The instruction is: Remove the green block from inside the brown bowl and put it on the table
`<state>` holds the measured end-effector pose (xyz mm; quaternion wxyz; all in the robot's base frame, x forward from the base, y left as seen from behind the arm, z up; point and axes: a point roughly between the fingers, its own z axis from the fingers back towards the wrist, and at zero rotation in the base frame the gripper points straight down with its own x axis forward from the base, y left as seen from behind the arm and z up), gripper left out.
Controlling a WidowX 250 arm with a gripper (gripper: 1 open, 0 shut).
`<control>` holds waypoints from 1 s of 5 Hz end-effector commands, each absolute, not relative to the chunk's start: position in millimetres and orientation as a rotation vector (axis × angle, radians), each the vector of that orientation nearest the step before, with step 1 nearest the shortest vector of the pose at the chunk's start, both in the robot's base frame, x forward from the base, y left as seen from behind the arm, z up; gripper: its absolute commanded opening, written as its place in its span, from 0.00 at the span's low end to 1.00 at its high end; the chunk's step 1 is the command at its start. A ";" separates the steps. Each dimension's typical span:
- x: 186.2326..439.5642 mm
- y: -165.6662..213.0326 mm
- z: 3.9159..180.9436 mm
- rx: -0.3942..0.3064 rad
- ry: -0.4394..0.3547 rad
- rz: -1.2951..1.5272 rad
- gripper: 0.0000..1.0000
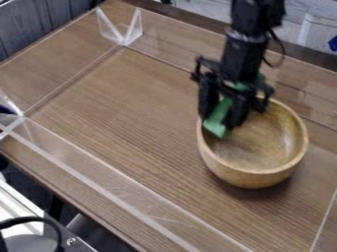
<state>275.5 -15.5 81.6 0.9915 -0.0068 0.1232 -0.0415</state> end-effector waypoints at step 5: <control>274.5 86.6 79.4 -0.037 0.315 0.031 0.00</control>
